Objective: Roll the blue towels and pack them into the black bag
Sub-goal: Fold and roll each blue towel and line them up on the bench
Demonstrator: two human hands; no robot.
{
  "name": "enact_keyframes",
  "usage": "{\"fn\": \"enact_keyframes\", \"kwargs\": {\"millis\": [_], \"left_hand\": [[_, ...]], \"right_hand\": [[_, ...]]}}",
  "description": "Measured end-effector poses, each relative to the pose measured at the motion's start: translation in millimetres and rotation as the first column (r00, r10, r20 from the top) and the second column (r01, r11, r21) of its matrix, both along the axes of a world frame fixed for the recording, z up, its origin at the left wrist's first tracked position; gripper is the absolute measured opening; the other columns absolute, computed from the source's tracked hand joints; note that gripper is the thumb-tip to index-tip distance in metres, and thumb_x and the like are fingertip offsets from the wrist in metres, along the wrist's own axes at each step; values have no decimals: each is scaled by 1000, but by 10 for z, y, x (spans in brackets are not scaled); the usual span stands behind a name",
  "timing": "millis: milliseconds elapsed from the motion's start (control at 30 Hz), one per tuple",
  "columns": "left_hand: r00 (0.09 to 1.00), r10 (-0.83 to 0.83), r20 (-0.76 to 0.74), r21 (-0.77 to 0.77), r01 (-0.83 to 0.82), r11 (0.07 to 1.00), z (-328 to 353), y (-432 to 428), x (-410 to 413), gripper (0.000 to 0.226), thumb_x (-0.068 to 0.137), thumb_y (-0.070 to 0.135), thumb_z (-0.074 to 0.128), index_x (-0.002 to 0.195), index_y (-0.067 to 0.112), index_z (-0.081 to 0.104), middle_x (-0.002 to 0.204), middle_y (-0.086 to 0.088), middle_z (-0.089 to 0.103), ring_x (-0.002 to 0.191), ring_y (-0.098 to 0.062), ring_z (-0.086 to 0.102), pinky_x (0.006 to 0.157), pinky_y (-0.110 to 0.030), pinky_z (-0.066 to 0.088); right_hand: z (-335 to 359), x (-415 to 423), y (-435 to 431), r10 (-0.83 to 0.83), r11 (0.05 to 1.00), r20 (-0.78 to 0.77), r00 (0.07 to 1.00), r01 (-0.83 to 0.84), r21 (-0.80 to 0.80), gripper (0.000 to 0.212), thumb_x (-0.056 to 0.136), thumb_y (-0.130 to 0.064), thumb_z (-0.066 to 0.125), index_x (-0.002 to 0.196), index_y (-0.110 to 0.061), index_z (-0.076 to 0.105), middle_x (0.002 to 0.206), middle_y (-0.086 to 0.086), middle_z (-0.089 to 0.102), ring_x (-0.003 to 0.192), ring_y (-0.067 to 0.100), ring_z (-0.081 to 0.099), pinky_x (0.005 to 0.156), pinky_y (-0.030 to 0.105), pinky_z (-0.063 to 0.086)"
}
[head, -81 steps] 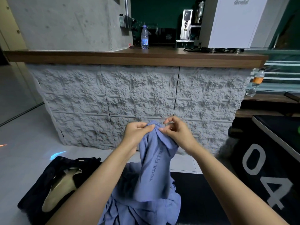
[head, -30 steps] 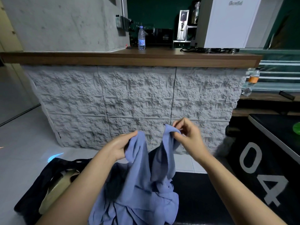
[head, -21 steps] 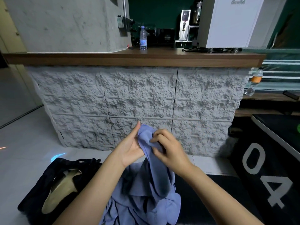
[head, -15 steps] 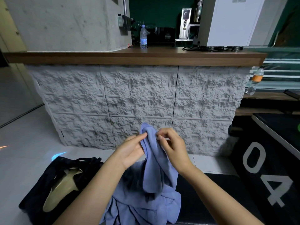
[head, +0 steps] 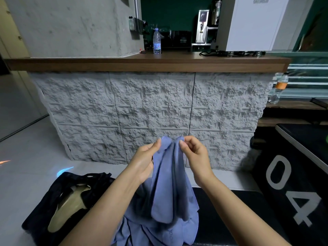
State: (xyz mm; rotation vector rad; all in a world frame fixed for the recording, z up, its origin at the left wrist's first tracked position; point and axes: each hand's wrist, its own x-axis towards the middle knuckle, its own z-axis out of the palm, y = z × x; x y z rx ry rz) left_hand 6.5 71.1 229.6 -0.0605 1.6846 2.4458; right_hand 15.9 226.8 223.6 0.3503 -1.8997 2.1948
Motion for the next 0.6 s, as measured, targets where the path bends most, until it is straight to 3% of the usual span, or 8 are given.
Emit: {"fn": "enact_keyframes", "kwargs": {"millis": [133, 200, 300, 433, 500, 600], "left_hand": [[992, 101, -78, -137, -111, 984, 33, 22, 21, 18, 91, 14, 59, 102, 3, 67, 89, -8, 72, 79, -16, 67, 73, -27, 52], [989, 95, -109, -221, -118, 968, 53, 51, 37, 12, 90, 14, 60, 94, 9, 70, 85, -6, 73, 78, -19, 65, 73, -30, 49], [986, 54, -160, -286, -99, 953, 72, 79, 80, 13, 89, 11, 61, 88, 17, 72, 87, -5, 75, 80, -18, 67, 76, -32, 49], [975, 9, -222, -306, -79, 949, 91, 100, 136, 14, 91, 17, 59, 89, 12, 72, 82, -4, 73, 74, -13, 65, 64, -22, 50], [970, -3, -242, -338, -81, 938, 98, 112, 145, 17, 91, 23, 60, 89, 11, 72, 79, -4, 70, 70, -10, 61, 59, -18, 48], [957, 13, -290, -366, -123, 922, 106, 139, 121, 9, 86, 17, 66, 89, 9, 70, 83, -5, 73, 75, -8, 63, 69, -21, 51]], "right_hand": [[97, 32, 33, 187, 978, -36, 982, -182, 105, 16, 93, -2, 53, 90, -11, 67, 79, -10, 67, 78, 2, 58, 76, 14, 44], [143, 41, 3, 227, 965, -35, 973, -220, 145, 17, 91, -1, 56, 89, -12, 69, 80, -9, 70, 80, 3, 61, 77, 14, 45], [142, -8, -26, 119, 978, -30, 992, -112, 178, 8, 88, -6, 63, 85, -12, 68, 67, -3, 62, 67, 6, 53, 67, 15, 42], [64, -69, -14, -52, 979, -56, 997, 62, 195, 9, 87, -8, 65, 79, -10, 61, 57, -5, 52, 54, 4, 44, 57, 14, 37], [44, -70, -14, -77, 978, -62, 995, 87, 188, 10, 88, -8, 64, 79, -10, 60, 56, -5, 51, 52, 3, 42, 55, 15, 36], [32, -95, -7, -29, 988, -56, 998, 37, 148, 9, 89, -7, 62, 81, -8, 57, 53, -9, 47, 49, 1, 39, 52, 13, 33]]}}
